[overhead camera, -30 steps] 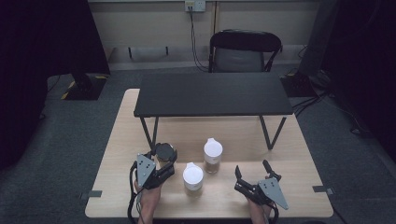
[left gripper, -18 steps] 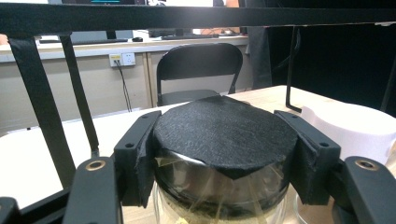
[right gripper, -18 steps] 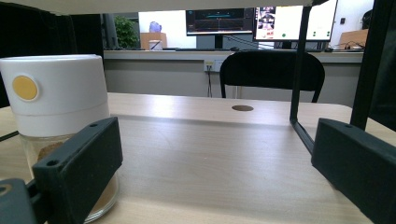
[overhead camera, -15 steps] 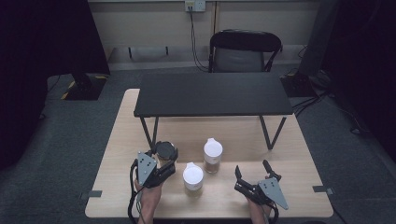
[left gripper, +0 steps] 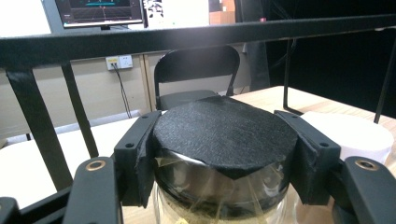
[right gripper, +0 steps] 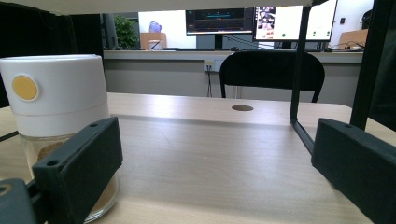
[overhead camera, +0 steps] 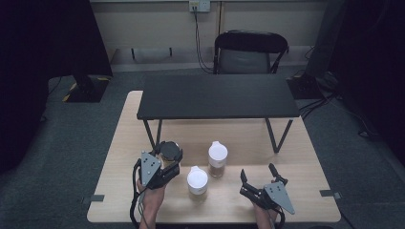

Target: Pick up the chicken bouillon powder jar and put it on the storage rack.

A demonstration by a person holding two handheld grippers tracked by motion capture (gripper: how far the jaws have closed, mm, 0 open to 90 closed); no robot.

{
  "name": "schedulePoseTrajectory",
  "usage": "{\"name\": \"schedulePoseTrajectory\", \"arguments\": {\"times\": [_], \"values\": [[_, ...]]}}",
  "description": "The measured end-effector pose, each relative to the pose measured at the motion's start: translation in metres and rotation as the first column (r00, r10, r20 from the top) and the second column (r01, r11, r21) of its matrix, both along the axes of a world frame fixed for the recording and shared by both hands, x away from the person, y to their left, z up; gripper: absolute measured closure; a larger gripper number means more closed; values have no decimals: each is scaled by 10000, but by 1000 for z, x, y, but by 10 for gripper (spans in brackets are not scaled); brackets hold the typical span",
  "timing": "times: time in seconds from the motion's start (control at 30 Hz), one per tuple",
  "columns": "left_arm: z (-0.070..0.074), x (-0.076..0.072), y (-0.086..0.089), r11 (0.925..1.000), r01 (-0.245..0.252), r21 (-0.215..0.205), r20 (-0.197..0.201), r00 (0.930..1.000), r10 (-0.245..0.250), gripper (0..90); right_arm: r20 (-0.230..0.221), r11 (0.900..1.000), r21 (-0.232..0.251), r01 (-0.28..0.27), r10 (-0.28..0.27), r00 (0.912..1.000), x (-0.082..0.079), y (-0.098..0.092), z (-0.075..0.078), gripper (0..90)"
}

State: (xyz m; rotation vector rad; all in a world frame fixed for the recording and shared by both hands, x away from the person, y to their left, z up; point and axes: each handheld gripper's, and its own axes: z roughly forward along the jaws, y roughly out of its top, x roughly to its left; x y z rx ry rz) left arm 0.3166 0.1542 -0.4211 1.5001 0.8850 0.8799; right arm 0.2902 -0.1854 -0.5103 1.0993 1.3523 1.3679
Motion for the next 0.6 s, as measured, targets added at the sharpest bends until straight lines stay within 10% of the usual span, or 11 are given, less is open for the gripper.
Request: {"name": "schedulePoseTrajectory", "arguments": {"times": [0.6], "values": [[24,3,-1,10000,23,-48,358,9994,-22,351,3,10000,-1,-18,18,10000,0,0,0,8]]}}
